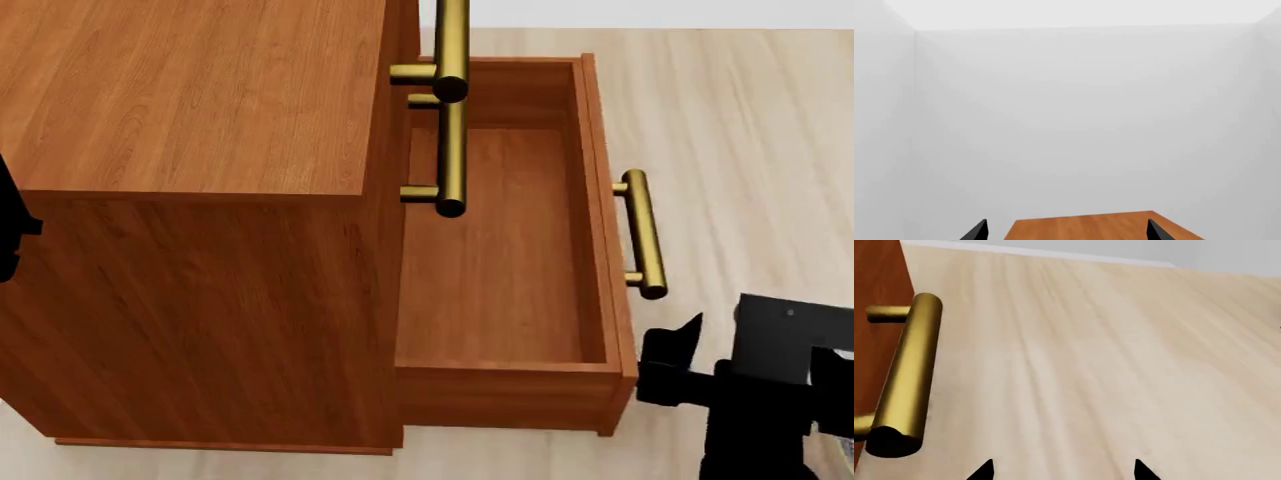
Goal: Close the bottom drawer of the cabinet and open the top drawer.
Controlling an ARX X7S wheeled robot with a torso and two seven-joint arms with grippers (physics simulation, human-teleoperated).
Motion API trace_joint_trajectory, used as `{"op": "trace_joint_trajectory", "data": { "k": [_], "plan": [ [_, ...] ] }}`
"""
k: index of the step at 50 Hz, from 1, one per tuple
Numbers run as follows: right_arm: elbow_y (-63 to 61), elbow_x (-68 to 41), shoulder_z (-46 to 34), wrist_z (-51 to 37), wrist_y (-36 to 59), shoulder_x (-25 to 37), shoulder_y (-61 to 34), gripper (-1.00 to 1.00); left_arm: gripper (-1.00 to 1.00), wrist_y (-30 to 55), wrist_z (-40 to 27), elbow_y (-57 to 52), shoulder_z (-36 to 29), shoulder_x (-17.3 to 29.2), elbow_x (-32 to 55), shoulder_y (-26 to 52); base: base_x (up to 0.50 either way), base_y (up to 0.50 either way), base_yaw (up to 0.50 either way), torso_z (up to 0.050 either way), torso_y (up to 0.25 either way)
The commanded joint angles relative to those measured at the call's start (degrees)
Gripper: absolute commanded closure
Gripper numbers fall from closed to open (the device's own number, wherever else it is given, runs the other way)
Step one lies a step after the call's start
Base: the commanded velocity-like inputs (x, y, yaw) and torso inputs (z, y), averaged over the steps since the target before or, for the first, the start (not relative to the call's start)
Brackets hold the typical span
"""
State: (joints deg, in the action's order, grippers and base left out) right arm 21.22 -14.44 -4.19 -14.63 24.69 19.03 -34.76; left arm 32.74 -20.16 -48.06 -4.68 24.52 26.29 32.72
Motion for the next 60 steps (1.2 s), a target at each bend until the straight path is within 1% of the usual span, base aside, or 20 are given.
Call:
{"op": "trace_joint_trajectory", "data": {
  "k": [1, 27, 52, 60],
  "plan": [
    [-3.3, -2.9, -3.3, 4.8, 1.3, -0.8, 0.5, -1.0, -1.0, 0.1, -0.3, -0.4, 0.0, 0.2, 0.3, 0.1, 0.0, 0.0, 0.0, 0.0, 0.0],
    [-6.1, -6.6, -7.4, 13.9, 1.6, -1.3, 0.8, -1.0, -1.0, -0.1, -0.8, -0.4, -0.5, 0.5, 0.6, 0.4, 0.0, 0.0, 0.0, 0.0, 0.0],
    [1.8, -6.5, -12.1, 18.7, -1.0, -6.3, -3.4, -1.0, -1.0, -0.1, -1.2, -0.7, 0.4, 1.3, 1.7, 0.3, 0.0, 0.0, 0.0, 0.0, 0.0],
    [3.0, -6.4, -13.6, 19.6, -0.6, -7.7, -5.0, -1.0, -1.0, 0.1, -1.5, -1.0, 0.2, 1.5, 1.9, 0.6, 0.0, 0.0, 0.0, 0.0, 0.0]
  ]
}}
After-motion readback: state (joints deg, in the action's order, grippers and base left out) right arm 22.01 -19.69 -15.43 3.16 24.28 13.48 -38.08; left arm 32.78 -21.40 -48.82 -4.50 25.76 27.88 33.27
